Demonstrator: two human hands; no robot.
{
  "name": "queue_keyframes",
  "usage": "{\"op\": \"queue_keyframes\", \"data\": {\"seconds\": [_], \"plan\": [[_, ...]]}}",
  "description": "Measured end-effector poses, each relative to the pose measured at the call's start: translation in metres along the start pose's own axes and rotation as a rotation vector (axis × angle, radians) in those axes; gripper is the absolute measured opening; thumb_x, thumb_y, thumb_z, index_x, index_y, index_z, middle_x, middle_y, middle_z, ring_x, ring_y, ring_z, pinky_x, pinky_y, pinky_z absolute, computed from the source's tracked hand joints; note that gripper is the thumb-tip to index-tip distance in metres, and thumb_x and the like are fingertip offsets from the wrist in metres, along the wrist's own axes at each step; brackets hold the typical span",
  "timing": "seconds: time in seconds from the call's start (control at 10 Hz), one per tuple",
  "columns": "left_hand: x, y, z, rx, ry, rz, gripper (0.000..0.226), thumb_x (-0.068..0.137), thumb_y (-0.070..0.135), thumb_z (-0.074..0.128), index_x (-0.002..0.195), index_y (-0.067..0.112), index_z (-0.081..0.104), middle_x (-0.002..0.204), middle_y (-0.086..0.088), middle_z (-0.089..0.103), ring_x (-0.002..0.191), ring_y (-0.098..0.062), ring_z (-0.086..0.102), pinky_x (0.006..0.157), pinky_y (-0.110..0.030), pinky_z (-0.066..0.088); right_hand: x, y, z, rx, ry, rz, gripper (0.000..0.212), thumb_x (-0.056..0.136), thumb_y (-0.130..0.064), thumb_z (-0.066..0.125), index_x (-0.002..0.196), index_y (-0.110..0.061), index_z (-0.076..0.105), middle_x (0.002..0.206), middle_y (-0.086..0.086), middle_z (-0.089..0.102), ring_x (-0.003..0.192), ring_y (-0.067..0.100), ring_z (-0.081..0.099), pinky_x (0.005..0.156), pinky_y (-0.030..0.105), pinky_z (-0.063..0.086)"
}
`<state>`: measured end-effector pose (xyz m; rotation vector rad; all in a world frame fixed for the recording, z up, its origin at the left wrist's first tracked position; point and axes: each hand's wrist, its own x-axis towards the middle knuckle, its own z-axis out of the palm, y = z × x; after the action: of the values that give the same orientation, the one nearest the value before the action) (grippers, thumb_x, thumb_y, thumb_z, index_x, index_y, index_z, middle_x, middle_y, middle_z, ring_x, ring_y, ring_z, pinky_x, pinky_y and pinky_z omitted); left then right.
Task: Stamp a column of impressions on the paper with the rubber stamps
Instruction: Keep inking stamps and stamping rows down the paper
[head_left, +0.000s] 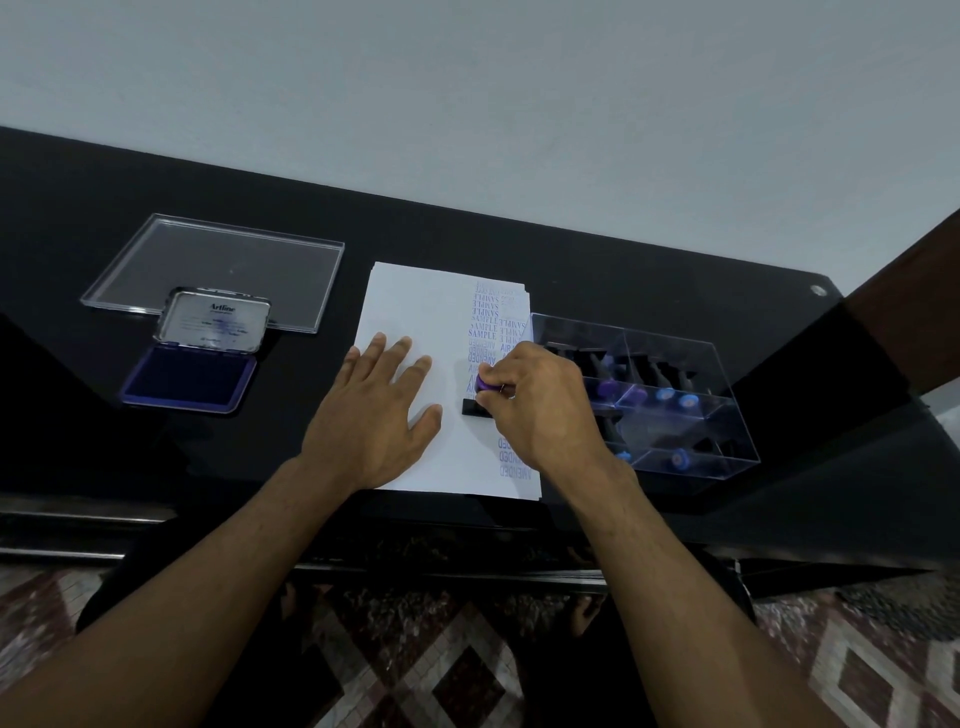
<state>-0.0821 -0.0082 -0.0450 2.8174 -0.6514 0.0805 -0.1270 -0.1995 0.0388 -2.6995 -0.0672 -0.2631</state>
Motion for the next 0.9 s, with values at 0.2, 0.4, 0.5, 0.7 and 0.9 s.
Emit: {"op": "queue_keyframes", "data": {"seconds": [0.2, 0.4, 0.5, 0.7, 0.9], "plan": [[0.000, 0.000, 0.000, 0.006, 0.002, 0.002, 0.079, 0.094, 0.066, 0.013, 0.157, 0.023, 0.032, 0.168, -0.007, 0.018, 0.156, -0.027, 0.006, 0.126, -0.046, 0.005, -0.001, 0.000, 0.001, -0.010, -0.003, 0.002, 0.017, 0.090, -0.020, 0.071, 0.104, -0.014, 0.077, 0.101, 0.001, 0.066, 0.090, 0.012, 0.061, 0.087, 0.030, 0.053], [0.001, 0.000, 0.000, 0.005, -0.002, -0.001, 0.080, 0.093, 0.067, 0.012, 0.158, 0.024, 0.029, 0.168, -0.006, 0.015, 0.156, -0.026, 0.004, 0.125, -0.045, 0.002, -0.003, 0.000, 0.001, 0.005, 0.007, 0.020, 0.020, 0.090, -0.022, 0.071, 0.108, -0.015, 0.075, 0.104, 0.000, 0.065, 0.087, 0.011, 0.059, 0.083, 0.023, 0.050], [0.001, -0.001, 0.001, 0.004, -0.003, 0.001, 0.077, 0.095, 0.066, 0.015, 0.158, 0.024, 0.029, 0.168, -0.006, 0.015, 0.156, -0.026, 0.003, 0.125, -0.044, 0.002, -0.005, 0.001, -0.001, 0.082, 0.042, 0.054, 0.022, 0.087, -0.019, 0.073, 0.109, -0.017, 0.074, 0.103, -0.001, 0.065, 0.083, 0.009, 0.060, 0.081, 0.018, 0.047], [-0.001, -0.001, 0.000, -0.015, 0.015, 0.014, 0.075, 0.096, 0.064, 0.017, 0.157, 0.023, 0.032, 0.168, -0.007, 0.018, 0.156, -0.027, 0.005, 0.126, -0.047, 0.006, -0.010, 0.009, -0.007, 0.491, 0.357, 0.272, 0.018, 0.082, -0.017, 0.078, 0.097, -0.024, 0.072, 0.094, -0.009, 0.068, 0.077, 0.000, 0.064, 0.069, 0.009, 0.049], [-0.001, -0.001, 0.000, -0.017, 0.008, 0.012, 0.077, 0.095, 0.066, 0.014, 0.157, 0.023, 0.031, 0.168, -0.005, 0.017, 0.156, -0.026, 0.004, 0.126, -0.048, 0.007, -0.009, 0.023, -0.006, 0.796, 0.383, 0.481, 0.023, 0.080, -0.021, 0.077, 0.102, -0.027, 0.075, 0.091, -0.006, 0.074, 0.086, 0.016, 0.071, 0.079, 0.048, 0.060]]}}
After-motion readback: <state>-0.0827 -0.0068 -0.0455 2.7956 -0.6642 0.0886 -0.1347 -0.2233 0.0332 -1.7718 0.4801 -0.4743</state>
